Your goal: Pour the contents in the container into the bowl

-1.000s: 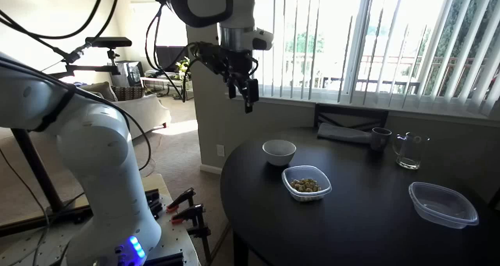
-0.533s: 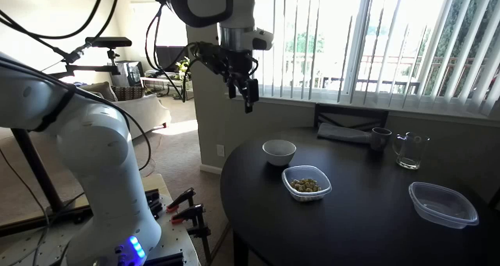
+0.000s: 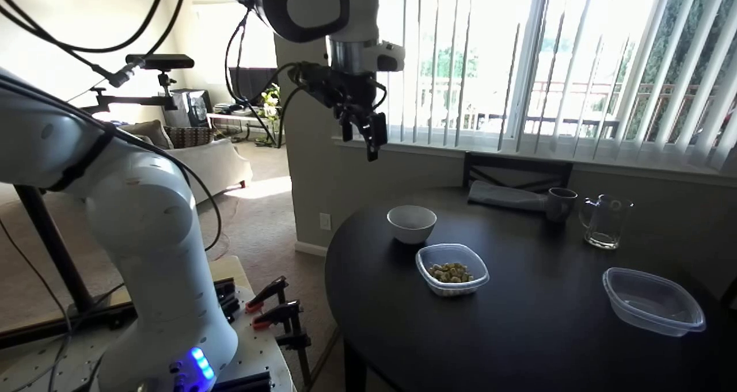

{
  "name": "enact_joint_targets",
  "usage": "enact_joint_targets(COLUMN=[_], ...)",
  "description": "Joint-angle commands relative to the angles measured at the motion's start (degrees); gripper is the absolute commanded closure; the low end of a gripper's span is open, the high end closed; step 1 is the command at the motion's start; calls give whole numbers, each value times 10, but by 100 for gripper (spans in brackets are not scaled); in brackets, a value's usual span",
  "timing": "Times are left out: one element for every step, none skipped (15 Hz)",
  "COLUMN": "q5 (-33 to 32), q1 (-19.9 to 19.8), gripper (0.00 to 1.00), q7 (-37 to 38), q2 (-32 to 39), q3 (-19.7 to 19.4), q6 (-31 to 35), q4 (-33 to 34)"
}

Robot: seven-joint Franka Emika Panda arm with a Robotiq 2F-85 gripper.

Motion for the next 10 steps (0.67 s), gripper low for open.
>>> enact_joint_targets(q5=[37, 58, 73, 93, 111, 132, 155, 182, 210, 241], q1=[44, 59, 67, 78, 84, 92, 99, 104, 109, 60], gripper=[0, 0, 0, 0, 0, 0, 0, 0, 0, 0], q7=[-19, -17, -9, -9, -4, -5, -7, -10, -13, -16], q2=[141, 175, 210, 248, 286, 324, 361, 400, 437, 476], q3=[-12, -26, -33, -45, -56, -69, -78, -85, -88, -36], q6=[158, 208, 253, 281, 303, 305, 306, 304, 291, 284], q4=[47, 57, 68, 84, 101, 124, 143, 166, 189, 214])
